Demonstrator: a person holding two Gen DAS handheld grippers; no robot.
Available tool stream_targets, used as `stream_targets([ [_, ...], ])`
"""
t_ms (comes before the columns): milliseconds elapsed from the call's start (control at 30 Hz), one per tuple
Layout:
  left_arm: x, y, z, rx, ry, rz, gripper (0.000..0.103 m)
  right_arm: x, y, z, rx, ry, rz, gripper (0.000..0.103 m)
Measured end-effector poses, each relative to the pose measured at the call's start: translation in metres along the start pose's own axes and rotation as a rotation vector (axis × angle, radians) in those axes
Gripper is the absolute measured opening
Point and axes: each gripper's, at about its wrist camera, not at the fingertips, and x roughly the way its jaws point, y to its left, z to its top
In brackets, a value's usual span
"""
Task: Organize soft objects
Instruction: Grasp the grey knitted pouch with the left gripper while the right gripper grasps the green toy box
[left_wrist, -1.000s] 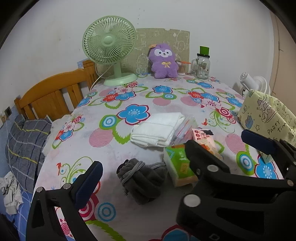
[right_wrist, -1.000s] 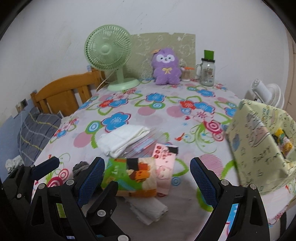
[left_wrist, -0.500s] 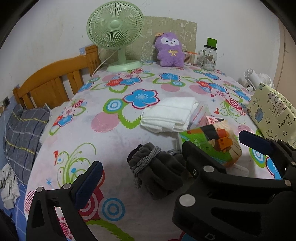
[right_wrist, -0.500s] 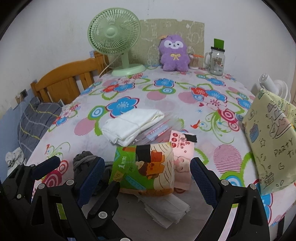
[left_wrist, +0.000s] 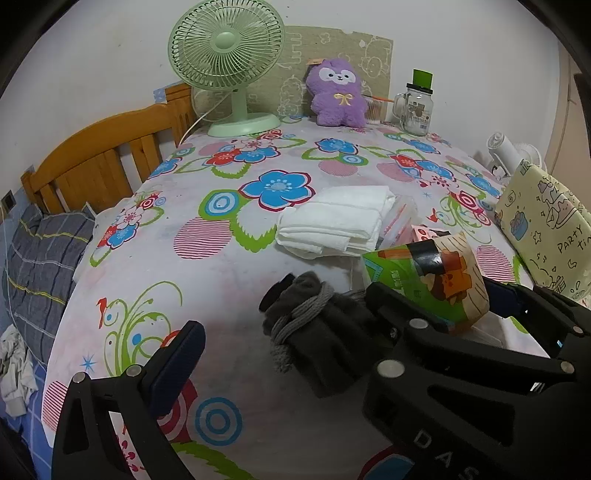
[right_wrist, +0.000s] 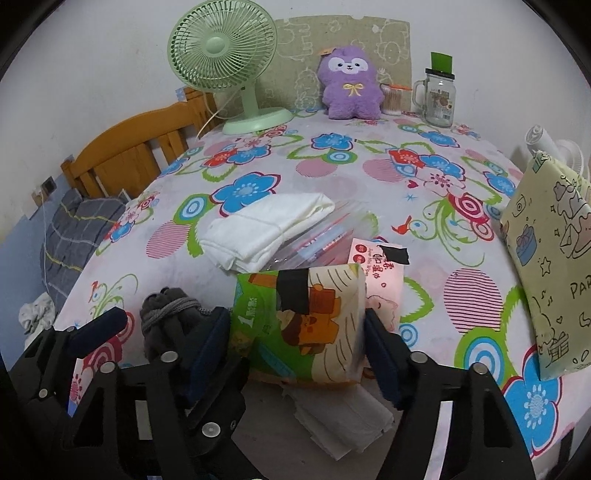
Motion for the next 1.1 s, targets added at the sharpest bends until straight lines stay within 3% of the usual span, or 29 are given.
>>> stream_targets([
  [200,0.001,-0.006,0.002,0.000,0.001,-0.010,0.102,-0.005,-0.006,0.001,0.005,-0.011,-0.009,0.061],
  [433,0.002,-0.009,0.004,-0.009,0.007,-0.051,0.095,-0.011,-0.016,0.001,0.035,-0.025,-0.009,0.061],
  [733,0.001,-0.009,0.003,-0.013,0.008,-0.057,0.094,-0.012,-0.018,0.001,0.042,-0.029,-0.005,0.060],
  [1100,0.010,0.005,0.001,-0.047,0.043,-0.033,0.079,-0.015,-0.022,0.004,0.075,-0.053,-0.048,0.060],
])
